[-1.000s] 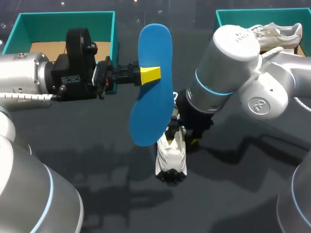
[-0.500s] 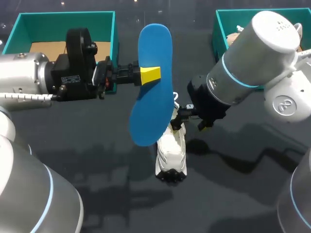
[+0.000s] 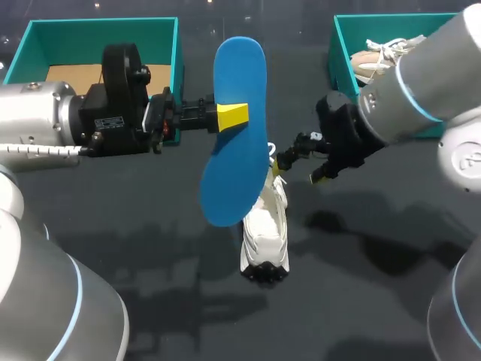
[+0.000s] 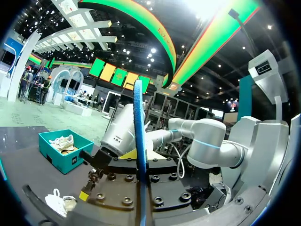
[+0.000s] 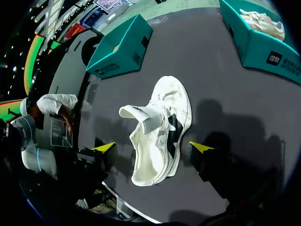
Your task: Take the shoe out of the shoebox, open the shoe tongue, remove and reinsert the insole, then place the shoe into the shoebox
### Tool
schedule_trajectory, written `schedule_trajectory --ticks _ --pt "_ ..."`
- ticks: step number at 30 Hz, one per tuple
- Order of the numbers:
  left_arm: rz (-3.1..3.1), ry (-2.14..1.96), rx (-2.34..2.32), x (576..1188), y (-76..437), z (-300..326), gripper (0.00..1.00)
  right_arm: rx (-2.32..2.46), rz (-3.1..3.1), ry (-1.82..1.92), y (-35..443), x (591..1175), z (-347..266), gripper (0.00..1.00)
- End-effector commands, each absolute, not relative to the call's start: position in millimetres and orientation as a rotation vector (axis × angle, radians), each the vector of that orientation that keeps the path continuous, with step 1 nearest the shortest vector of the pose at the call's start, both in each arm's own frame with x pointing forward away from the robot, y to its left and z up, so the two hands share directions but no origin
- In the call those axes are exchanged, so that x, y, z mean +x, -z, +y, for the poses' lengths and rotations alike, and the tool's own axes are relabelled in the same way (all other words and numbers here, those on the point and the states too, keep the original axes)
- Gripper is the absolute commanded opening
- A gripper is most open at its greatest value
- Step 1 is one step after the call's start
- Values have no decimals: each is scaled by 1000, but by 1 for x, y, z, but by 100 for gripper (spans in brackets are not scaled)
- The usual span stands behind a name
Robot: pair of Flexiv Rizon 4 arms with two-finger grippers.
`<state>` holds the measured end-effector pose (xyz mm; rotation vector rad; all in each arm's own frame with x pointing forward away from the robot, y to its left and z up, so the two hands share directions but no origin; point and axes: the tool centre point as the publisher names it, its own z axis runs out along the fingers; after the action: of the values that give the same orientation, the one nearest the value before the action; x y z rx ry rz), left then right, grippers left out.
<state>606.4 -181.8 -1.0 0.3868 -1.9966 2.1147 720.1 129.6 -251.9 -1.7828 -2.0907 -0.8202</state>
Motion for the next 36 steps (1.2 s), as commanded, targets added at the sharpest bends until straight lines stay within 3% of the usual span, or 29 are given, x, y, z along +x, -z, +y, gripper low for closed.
schedule_trajectory --ticks 1,11,19,29,36 --pt "-1994 -2119 390 605 2 -184 0 -1670 -1928 1088 218 699 93 100" --pt "-1994 -2119 390 605 2 -184 0 -1670 -1928 1088 218 699 93 100" --pt "-1994 -2119 390 605 2 -184 0 -1638 -1776 1117 182 717 94 100" --pt "-1994 -2119 390 605 2 -184 0 -1570 -1677 1174 177 721 95 100" --pt "-2176 -2335 -25 623 13 -179 0 -1578 -1594 1096 172 726 102 100"
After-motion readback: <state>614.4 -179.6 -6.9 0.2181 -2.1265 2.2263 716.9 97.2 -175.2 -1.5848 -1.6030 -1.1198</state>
